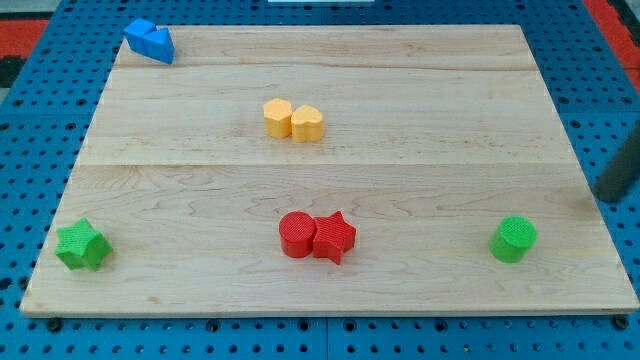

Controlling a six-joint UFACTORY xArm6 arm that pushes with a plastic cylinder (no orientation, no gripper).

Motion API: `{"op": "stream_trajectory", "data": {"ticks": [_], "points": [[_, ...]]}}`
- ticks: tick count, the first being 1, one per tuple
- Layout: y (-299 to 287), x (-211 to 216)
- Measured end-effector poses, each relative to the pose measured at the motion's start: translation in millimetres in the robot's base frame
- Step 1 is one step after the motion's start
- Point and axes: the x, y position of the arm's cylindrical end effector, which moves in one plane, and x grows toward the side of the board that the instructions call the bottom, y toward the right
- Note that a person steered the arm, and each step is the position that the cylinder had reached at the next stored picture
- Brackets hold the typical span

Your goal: Push the green circle into the green star

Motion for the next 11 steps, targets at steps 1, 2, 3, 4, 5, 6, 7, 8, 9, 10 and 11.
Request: {"op": "stream_trajectory", "data": {"ticks": [1,2,3,4,5,6,7,8,9,10,11], "points": [[14,61],[3,67],[-42,35],[-85,17],[-51,23],[-54,51],[-114,56],[-175,39],[-203,11],[-179,24],[-142,20]]}}
